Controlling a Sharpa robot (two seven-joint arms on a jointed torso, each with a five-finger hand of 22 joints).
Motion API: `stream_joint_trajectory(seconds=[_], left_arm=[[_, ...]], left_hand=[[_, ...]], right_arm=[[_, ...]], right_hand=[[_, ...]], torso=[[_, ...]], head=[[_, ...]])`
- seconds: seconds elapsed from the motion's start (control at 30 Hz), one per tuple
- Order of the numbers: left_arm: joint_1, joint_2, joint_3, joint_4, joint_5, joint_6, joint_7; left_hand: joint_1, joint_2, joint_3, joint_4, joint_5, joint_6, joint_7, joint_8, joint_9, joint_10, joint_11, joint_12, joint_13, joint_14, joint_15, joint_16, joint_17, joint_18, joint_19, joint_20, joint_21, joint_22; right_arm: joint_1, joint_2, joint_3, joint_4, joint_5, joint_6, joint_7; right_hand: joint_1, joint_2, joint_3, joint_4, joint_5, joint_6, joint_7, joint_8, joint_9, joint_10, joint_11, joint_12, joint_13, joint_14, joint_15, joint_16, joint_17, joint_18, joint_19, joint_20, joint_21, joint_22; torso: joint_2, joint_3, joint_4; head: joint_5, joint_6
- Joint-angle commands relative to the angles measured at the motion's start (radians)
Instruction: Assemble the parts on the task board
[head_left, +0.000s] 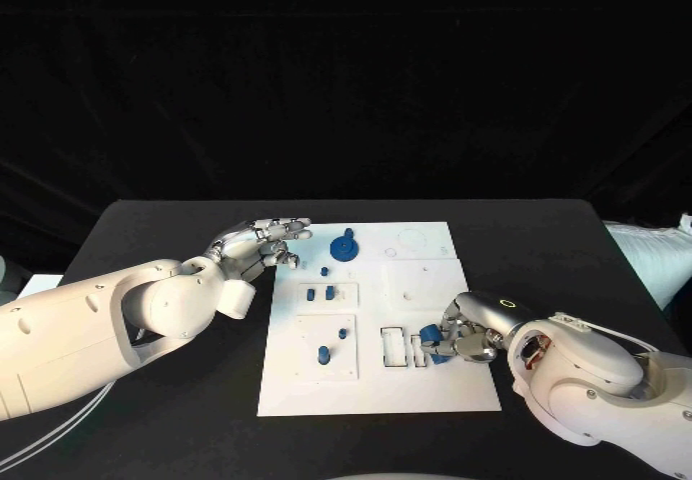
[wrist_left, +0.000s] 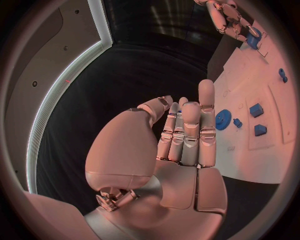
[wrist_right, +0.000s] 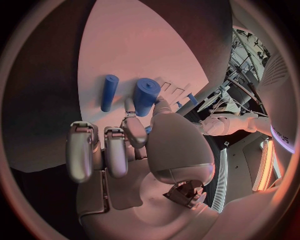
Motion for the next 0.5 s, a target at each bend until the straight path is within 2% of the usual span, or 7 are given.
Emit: stream_joint_trajectory(seconds=[0.03, 0.2, 0.37, 0.5], left_arm=[[0.0, 0.0, 0.0, 0.003, -0.003, 0.021, 0.004], [0.0, 0.0, 0.0, 0.002, -0.003, 0.023, 0.004], [0.0, 0.0, 0.0, 0.002, -0.003, 0.024, 0.004], [-0.001, 0.001, 0.0, 0.002, -0.003, 0.024, 0.004]], left_hand=[[-0.01, -0.001, -0.005, -0.003, 0.003, -0.006, -0.002, 0.006, 0.001, -0.006, 0.0, 0.006, 0.001, -0.008, -0.002, 0.0, -0.001, 0.011, -0.009, -0.001, -0.005, -0.001], [-0.01, -0.001, -0.005, -0.003, 0.003, -0.006, -0.002, 0.006, 0.001, -0.006, 0.0, 0.006, 0.001, -0.008, -0.002, 0.0, -0.001, 0.011, -0.009, -0.001, -0.005, -0.001], [-0.01, -0.002, -0.006, -0.004, 0.003, -0.006, -0.002, 0.007, 0.001, -0.007, 0.0, 0.007, 0.001, -0.009, -0.002, 0.0, -0.001, 0.011, -0.01, -0.001, -0.005, -0.001], [-0.01, -0.002, -0.006, -0.004, 0.003, -0.006, -0.002, 0.007, 0.001, -0.007, 0.0, 0.007, 0.001, -0.009, -0.002, 0.0, -0.001, 0.011, -0.01, -0.001, -0.005, -0.001]], right_arm=[[-0.017, 0.007, -0.014, -0.005, -0.002, 0.024, -0.005], [-0.017, -0.006, -0.01, 0.016, 0.008, -0.047, -0.003], [-0.013, -0.027, 0.0, 0.051, 0.002, -0.13, 0.011], [-0.006, -0.035, 0.005, 0.067, 0.028, -0.161, 0.017]], right_hand=[[0.024, 0.018, 0.001, -0.007, 0.014, -0.002, -0.004, 0.013, 0.007, 0.012, -0.013, 0.127, 0.334, 0.091, -0.002, 0.006, 0.192, -0.007, 0.038, -0.009, 0.008, 0.07], [0.044, 0.035, 0.003, -0.012, 0.055, 0.005, -0.011, 0.03, 0.027, 0.023, -0.019, 0.144, 0.354, 0.092, -0.007, 0.009, 0.198, -0.009, 0.041, -0.014, 0.014, 0.077], [0.052, 0.036, 0.001, -0.014, 0.079, 0.005, -0.014, 0.035, 0.037, 0.027, -0.022, 0.148, 0.361, 0.093, -0.009, 0.012, 0.203, -0.01, 0.043, -0.016, 0.018, 0.084], [0.058, 0.037, 0.001, -0.017, 0.09, 0.004, -0.015, 0.038, 0.041, 0.027, -0.023, 0.147, 0.361, 0.093, -0.01, 0.012, 0.204, -0.01, 0.043, -0.017, 0.019, 0.085]], torso=[[-0.001, 0.0011, -0.0014], [-0.001, 0.0009, -0.0004], [0.0, 0.0005, -0.0003], [-0.001, -0.0001, -0.0007]], head=[[0.0, 0.0], [-0.002, 0.001], [-0.004, 0.002], [-0.005, 0.003]])
